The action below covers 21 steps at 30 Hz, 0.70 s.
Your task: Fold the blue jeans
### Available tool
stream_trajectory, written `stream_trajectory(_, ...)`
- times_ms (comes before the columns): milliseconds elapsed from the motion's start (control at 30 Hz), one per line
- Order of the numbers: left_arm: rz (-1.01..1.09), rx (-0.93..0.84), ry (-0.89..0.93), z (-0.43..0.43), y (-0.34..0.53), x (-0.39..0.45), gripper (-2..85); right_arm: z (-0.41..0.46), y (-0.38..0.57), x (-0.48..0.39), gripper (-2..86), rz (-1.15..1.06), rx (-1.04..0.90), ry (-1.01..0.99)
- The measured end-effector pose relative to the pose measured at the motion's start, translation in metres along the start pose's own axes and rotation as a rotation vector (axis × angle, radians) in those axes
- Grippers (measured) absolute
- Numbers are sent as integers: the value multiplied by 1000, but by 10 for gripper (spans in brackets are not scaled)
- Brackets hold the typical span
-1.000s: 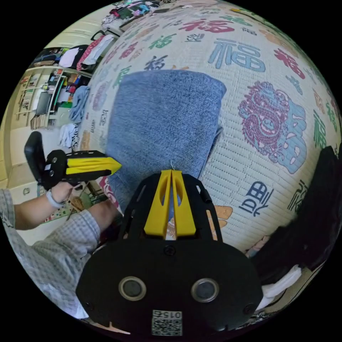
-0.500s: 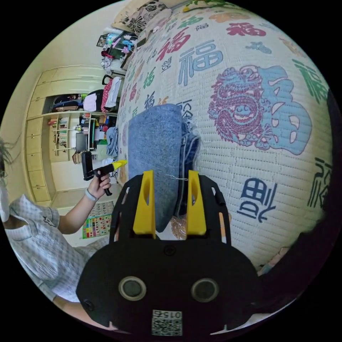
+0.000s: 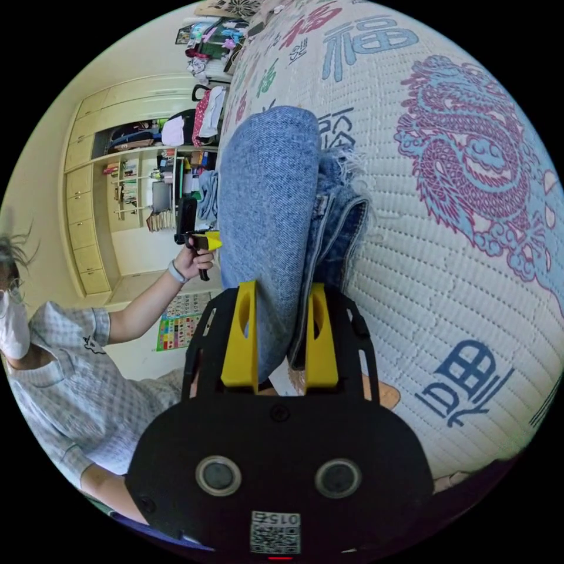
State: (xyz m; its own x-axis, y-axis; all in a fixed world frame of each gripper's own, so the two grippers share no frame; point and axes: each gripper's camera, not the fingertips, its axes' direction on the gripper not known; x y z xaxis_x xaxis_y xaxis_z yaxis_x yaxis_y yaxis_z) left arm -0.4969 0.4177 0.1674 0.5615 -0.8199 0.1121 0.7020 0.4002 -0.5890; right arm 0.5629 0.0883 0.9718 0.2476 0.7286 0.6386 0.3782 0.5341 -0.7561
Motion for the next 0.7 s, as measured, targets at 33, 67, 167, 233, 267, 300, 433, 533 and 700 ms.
stream_trajectory(33,9,-13,-36,-10,-3,-2,133,-2,-4,7,129,10,17,-31)
stream_trajectory(67,32,-21,-51,-18,-6,-4,133,-4,-8,13,130,14,39,-57)
stream_trajectory(167,58,-57,-44,-23,-10,-11,136,3,-21,30,126,22,46,-104)
stream_trajectory(233,51,-49,-34,-30,-12,-19,137,8,-26,40,116,37,53,-138)
stream_trajectory(267,39,-47,-4,-36,-12,-26,137,12,-30,48,109,44,52,-171)
stream_trajectory(300,40,-45,8,-39,-11,-29,136,13,-32,52,105,52,47,-193)
stream_trajectory(433,48,-27,25,-65,-5,-40,120,18,-38,61,76,53,47,-248)
stream_trajectory(533,51,3,8,-84,2,-39,104,20,-38,58,70,38,67,-230)
stream_trajectory(700,77,78,112,-124,25,-42,90,29,-42,43,68,-10,68,-224)
